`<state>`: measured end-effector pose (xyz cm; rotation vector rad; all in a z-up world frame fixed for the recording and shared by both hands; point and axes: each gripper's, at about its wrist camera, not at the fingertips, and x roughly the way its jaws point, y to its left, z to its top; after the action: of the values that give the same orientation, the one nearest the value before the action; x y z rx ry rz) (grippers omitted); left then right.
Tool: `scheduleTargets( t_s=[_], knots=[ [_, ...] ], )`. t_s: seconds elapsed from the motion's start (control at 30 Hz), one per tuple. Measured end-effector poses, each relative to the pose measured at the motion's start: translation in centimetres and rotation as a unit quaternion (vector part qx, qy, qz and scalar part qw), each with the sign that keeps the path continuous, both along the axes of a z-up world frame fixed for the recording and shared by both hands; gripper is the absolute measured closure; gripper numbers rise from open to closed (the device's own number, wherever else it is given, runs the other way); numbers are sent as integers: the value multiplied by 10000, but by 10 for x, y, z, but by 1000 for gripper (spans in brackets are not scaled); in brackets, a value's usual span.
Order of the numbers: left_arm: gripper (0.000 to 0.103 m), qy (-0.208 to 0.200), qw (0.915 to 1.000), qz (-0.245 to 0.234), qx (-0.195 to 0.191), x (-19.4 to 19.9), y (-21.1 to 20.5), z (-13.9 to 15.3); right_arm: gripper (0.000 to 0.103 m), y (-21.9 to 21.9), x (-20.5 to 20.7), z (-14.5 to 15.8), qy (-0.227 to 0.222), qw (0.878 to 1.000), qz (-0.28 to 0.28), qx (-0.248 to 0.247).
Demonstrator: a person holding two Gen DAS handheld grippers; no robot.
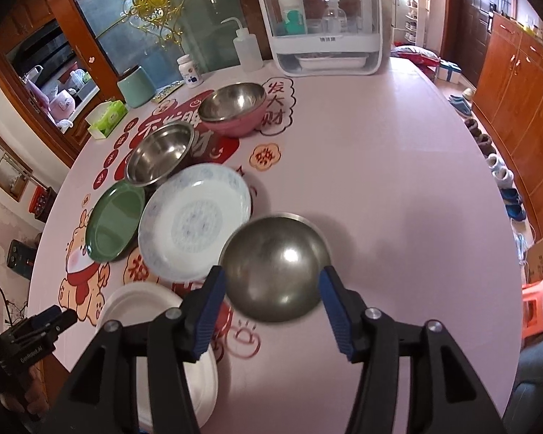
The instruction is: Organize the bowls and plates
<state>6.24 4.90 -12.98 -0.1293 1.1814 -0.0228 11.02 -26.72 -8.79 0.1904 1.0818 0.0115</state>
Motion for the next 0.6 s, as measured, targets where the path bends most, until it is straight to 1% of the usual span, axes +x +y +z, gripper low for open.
scheduleTargets(
  t_s=[0.13,0.23,0.47,0.6],
  knots=[
    [42,16,10000,36,62,13,-13,-3,49,-7,26,-3,12,9997,241,27],
    [41,71,9997,69,214,26,-24,-8,49,-12,42,-7,18,9994,342,55],
    [41,92,9993,245,267,49,-40,-12,49,-21,80,-24,155,9976,645,192],
    [41,141,9988,401,262,60,-47,-19,49,-24,101,-36,248,9958,805,371]
  ],
)
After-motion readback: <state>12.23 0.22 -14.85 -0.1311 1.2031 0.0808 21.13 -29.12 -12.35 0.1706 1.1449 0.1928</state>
